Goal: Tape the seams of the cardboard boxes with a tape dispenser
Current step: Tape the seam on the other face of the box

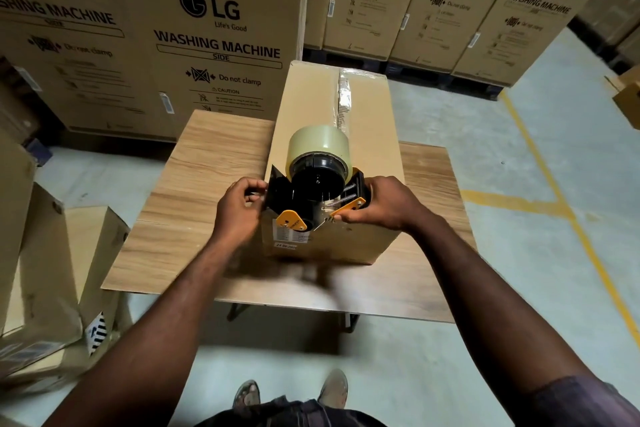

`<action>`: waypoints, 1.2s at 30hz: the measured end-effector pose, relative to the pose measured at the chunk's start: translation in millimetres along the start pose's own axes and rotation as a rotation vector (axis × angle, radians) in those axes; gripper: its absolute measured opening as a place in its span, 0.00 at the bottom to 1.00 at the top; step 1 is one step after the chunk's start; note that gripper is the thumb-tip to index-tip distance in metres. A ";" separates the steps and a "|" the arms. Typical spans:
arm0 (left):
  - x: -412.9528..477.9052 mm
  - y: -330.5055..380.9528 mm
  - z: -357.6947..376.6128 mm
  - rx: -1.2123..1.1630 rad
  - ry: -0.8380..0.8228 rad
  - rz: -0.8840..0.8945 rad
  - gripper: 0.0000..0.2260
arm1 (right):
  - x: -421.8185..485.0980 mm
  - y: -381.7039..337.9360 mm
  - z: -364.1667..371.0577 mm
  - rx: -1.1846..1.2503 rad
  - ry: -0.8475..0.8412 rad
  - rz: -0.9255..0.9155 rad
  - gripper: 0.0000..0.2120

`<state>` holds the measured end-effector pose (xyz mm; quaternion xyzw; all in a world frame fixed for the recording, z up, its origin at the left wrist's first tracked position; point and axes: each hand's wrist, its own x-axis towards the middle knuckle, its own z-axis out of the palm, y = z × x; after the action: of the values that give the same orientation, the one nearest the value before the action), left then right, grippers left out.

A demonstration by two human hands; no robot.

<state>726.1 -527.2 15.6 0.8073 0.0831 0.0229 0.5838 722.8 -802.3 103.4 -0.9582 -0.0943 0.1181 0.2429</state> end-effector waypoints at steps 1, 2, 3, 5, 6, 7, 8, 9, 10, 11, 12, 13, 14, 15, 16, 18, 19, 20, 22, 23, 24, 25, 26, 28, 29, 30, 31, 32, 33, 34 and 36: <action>-0.3 0.3 -1.6 -0.024 0.006 -0.012 0.15 | -0.8 0.0 -0.1 -0.002 0.000 -0.001 0.26; -0.7 0.3 -2.3 -0.036 0.013 -0.009 0.15 | -1.7 0.6 -1.1 -0.002 -0.003 -0.001 0.29; -1.7 0.4 -3.4 -0.039 0.014 -0.001 0.14 | -3.0 1.8 -2.7 0.000 -0.007 -0.002 0.31; -3.5 -0.1 -5.3 -0.035 0.020 0.023 0.12 | -7.9 8.9 -8.0 0.005 -0.013 -0.003 0.28; -3.6 -1.6 -6.6 -0.032 0.025 0.030 0.11 | -12.0 15.6 -11.5 0.008 -0.009 0.002 0.23; -3.3 -2.3 -6.7 -0.034 0.030 0.029 0.11 | -17.8 24.9 -16.2 0.018 0.003 0.016 0.17; -2.0 -3.2 -6.0 -0.031 0.034 0.025 0.11 | -24.2 35.9 -20.9 0.042 0.015 0.033 0.13; -2.0 -2.0 -5.0 -0.023 0.035 0.021 0.12 | -31.5 46.9 -25.7 0.073 0.023 0.051 0.12; -2.9 0.7 -3.5 -0.003 0.045 0.027 0.12 | -37.8 58.4 -29.2 0.107 0.025 0.068 0.12; -4.4 4.2 -2.3 0.021 0.062 0.044 0.13 | -43.3 66.9 -31.6 0.138 0.023 0.078 0.12; -6.7 7.2 -1.0 0.092 0.095 0.088 0.14 | -46.5 73.8 -32.5 0.158 0.019 0.080 0.13; -11.1 11.6 1.1 0.212 0.125 0.162 0.16 | -48.2 77.7 -32.2 0.177 0.014 0.078 0.13; -17.2 16.3 5.8 0.366 0.135 0.263 0.19 | -48.4 82.2 -30.5 0.194 0.014 0.075 0.13; -24.3 21.5 13.1 0.493 0.111 0.371 0.22 | -47.4 84.2 -28.9 0.209 0.019 0.069 0.12; -32.0 26.4 22.5 0.554 0.047 0.452 0.24 | -45.9 85.7 -27.7 0.223 0.024 0.064 0.12; -47.8 37.3 44.2 0.579 -0.147 0.509 0.25 | -44.2 85.5 -28.6 0.234 0.027 0.056 0.12; -53.9 38.7 53.8 0.622 -0.233 0.517 0.26 | -44.2 86.2 -29.8 0.236 0.023 0.052 0.12; -57.9 36.6 60.8 0.684 -0.287 0.525 0.28 | -44.2 87.6 -30.0 0.246 0.017 0.049 0.12; -59.4 29.8 63.9 0.785 -0.324 0.552 0.34 | -46.2 87.4 -28.2 0.266 0.023 0.042 0.12; -57.7 27.4 62.2 0.816 -0.340 0.553 0.35 | -47.2 87.4 -27.6 0.269 0.030 0.039 0.12; -55.2 23.7 60.6 0.838 -0.356 0.552 0.35 | -47.5 89.4 -27.0 0.266 0.039 0.039 0.12; -52.7 20.4 59.3 0.847 -0.369 0.555 0.36 | -48.2 91.3 -27.5 0.262 0.051 0.039 0.12; -50.4 16.7 58.0 0.848 -0.380 0.558 0.36 | -49.4 94.3 -28.9 0.261 0.062 0.039 0.12; -48.1 11.2 58.1 0.845 -0.378 0.576 0.37 | -55.4 105.7 -37.2 0.249 0.079 0.034 0.13; -47.8 9.6 58.5 0.846 -0.373 0.582 0.37 | -61.1 113.0 -43.0 0.239 0.083 0.042 0.13; -48.0 8.5 58.4 0.849 -0.371 0.581 0.36 | -67.4 122.8 -47.6 0.242 0.087 0.046 0.13; -48.2 7.7 57.9 0.853 -0.363 0.578 0.36 | -74.6 132.3 -52.0 0.251 0.092 0.051 0.13; -48.6 7.7 58.3 0.856 -0.357 0.574 0.36 | -82.0 143.0 -55.9 0.270 0.099 0.055 0.13; -49.6 9.4 59.3 0.853 -0.352 0.572 0.36 | -89.0 150.7 -59.9 0.287 0.105 0.061 0.14; -50.3 10.8 60.7 0.847 -0.345 0.572 0.36 | -93.4 158.5 -61.8 0.290 0.108 0.062 0.14; -51.4 12.1 63.5 0.829 -0.324 0.578 0.35 | -96.9 168.7 -61.4 0.275 0.097 0.051 0.14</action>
<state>685.2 -598.8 10.0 0.9535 -0.2318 0.0230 0.1911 667.8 -998.4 91.0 -0.9225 -0.0408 0.0897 0.3733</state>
